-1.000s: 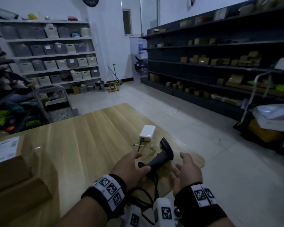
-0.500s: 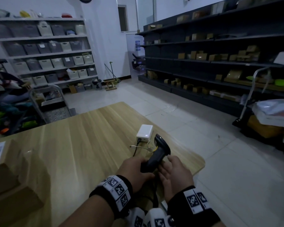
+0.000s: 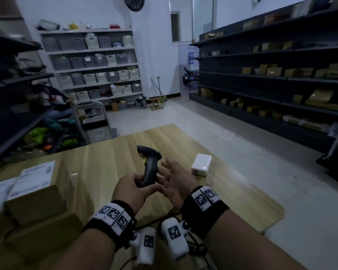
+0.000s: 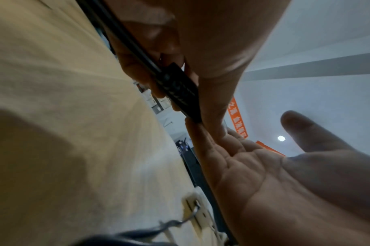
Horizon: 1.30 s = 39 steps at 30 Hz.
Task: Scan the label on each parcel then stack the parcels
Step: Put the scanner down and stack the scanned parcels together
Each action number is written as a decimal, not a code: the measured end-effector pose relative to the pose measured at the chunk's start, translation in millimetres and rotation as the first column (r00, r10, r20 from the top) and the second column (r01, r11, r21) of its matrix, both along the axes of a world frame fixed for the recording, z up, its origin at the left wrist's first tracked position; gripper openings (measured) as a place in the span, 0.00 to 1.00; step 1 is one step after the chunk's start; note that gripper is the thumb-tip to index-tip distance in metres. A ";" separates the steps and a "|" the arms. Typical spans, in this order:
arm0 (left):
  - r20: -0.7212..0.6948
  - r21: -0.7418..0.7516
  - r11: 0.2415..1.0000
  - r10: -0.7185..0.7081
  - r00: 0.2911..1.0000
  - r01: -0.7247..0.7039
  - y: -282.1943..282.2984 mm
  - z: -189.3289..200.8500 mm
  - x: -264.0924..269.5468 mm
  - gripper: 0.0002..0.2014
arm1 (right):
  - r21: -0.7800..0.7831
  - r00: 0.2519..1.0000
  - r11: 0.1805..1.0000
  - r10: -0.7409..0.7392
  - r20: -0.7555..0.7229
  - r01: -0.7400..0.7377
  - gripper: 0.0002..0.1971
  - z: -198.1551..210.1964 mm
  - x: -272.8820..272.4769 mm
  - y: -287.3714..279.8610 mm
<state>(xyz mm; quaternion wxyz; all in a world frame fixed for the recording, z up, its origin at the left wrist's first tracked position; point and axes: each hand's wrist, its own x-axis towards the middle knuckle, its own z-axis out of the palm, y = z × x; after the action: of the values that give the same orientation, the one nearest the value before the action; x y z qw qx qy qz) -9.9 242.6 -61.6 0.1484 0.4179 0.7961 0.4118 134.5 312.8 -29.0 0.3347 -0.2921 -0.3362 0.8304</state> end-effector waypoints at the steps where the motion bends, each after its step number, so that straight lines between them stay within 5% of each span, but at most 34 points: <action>1: 0.006 -0.002 1.000 0.029 1.000 -0.029 -2.7 -4.3 -7.4 0.21 | -0.006 0.999 0.999 0.048 0.014 -0.048 0.27 -3.8 -9.3 3.5; 6: 0.085 -0.033 0.992 0.124 0.989 -0.121 -3.9 -35.2 -31.9 0.21 | -0.042 0.980 0.979 0.201 0.015 -0.200 0.36 -26.8 -38.2 18.0; 14: 0.013 -0.110 0.974 0.203 0.979 -0.200 3.1 -45.2 -44.8 0.20 | -0.158 0.973 0.963 0.204 -0.104 -0.219 0.36 -64.3 -51.7 29.7; 25: 0.167 -0.098 0.992 0.095 0.981 -0.080 -2.4 -50.0 -59.0 0.12 | -0.150 0.970 0.963 0.206 -0.128 -0.225 0.38 -64.9 -44.3 42.9; 39: 0.144 -0.096 0.972 0.227 0.963 -0.215 -5.3 -57.7 -63.6 0.19 | -0.100 0.964 0.959 0.261 -0.055 -0.265 0.40 -64.2 -48.7 35.2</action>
<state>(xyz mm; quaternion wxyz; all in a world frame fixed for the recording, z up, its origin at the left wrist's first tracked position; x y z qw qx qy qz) -73.5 237.3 -119.3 0.1790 0.2870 0.8396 0.4251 85.8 348.0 -93.1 0.2122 -0.2449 -0.3204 0.8901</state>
